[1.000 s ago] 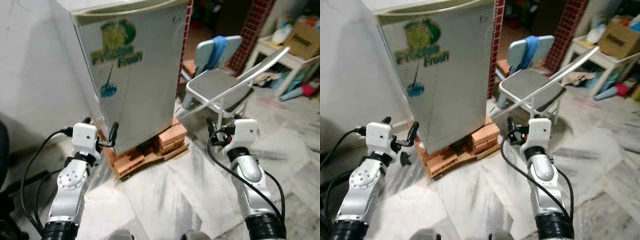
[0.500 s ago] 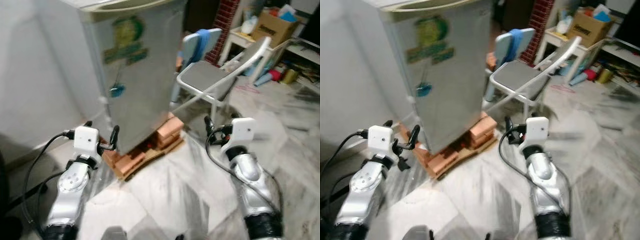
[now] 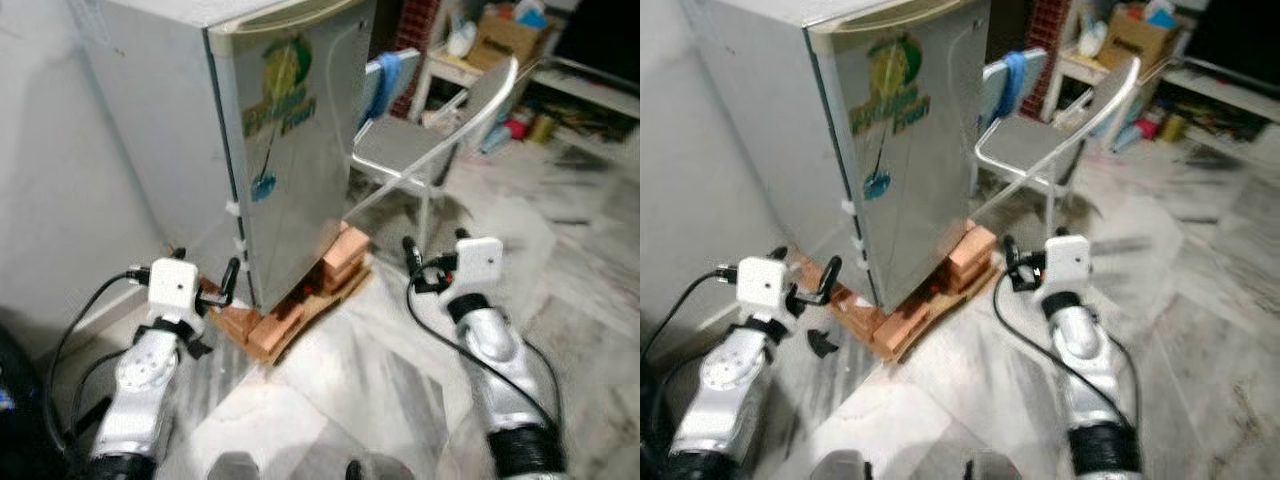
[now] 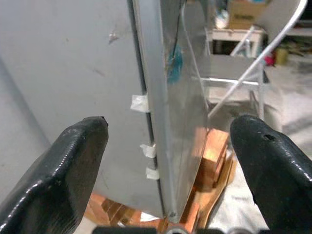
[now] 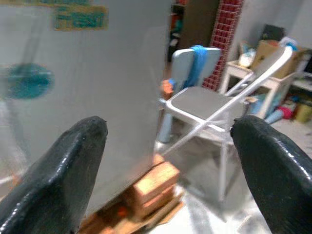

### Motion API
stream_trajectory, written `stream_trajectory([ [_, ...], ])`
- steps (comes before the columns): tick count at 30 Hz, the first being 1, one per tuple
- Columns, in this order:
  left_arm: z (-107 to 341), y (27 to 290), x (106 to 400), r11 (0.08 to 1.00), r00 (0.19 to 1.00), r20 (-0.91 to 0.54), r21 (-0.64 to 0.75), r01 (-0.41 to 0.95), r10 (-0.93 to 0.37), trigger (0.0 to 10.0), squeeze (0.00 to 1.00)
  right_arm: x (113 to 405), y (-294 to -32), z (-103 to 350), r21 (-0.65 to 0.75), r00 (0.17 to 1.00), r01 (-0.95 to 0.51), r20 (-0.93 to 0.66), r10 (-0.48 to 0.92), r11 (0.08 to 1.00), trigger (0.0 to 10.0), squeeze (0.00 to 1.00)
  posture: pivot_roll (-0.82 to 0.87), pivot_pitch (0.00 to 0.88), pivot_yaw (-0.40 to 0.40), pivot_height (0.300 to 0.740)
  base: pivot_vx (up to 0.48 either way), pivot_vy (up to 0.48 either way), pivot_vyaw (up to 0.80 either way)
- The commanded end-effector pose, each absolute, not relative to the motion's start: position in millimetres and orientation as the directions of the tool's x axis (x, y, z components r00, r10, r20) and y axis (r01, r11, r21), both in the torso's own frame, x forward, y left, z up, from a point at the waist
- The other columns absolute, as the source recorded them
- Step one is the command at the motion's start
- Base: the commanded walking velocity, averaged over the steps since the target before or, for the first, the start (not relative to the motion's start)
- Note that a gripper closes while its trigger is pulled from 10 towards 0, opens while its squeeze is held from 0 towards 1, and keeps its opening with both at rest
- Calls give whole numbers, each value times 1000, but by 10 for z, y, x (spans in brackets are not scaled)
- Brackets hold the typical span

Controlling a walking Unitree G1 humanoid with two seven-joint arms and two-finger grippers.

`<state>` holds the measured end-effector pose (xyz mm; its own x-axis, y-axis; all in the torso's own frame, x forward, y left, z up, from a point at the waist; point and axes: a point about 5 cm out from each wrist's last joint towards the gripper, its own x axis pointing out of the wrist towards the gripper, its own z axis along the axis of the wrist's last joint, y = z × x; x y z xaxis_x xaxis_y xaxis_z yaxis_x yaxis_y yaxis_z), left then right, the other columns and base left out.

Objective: Restocking fridge

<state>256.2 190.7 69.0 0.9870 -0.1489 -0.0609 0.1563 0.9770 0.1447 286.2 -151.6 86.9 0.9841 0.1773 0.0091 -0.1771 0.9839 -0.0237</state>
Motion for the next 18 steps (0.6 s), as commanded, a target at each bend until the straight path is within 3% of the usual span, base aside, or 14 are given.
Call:
stream_trajectory([
  [1, 759, 1828, 2603, 973, 984, -30, 147, 181, -178, 10000, 0, 2891, -1625, 945, -45, 988, -151, 34, 152, 988, 10000, 0, 57, 18, -39, 740, 454, 0, -800],
  [5, 741, 1834, 2610, 975, 984, -48, 134, 176, -171, 10000, 0, 2888, -1641, 939, -49, 988, -147, 33, 148, 988, 10000, 0, 59, 21, -40, 740, 439, 0, -738],
  [11, 744, 1844, 2614, 977, 985, -45, 127, 169, -164, 10000, 0, 2893, -1631, 933, -53, 989, -147, 29, 148, 988, 10000, 0, 60, 23, -41, 740, 348, 330, -300],
  [15, 737, 1856, 2594, 978, 986, -47, 132, 162, -157, 10000, 0, 2896, -1639, 930, -57, 989, -142, 26, 144, 988, 10000, 0, 60, 25, -42, 740, 0, 442, 0],
  [18, 745, 1868, 2584, 978, 987, -37, 137, 157, -153, 10000, 0, 2895, -1652, 923, -60, 990, -138, 22, 140, 989, 10000, 0, 61, 26, -42, 740, 0, 0, 0],
])
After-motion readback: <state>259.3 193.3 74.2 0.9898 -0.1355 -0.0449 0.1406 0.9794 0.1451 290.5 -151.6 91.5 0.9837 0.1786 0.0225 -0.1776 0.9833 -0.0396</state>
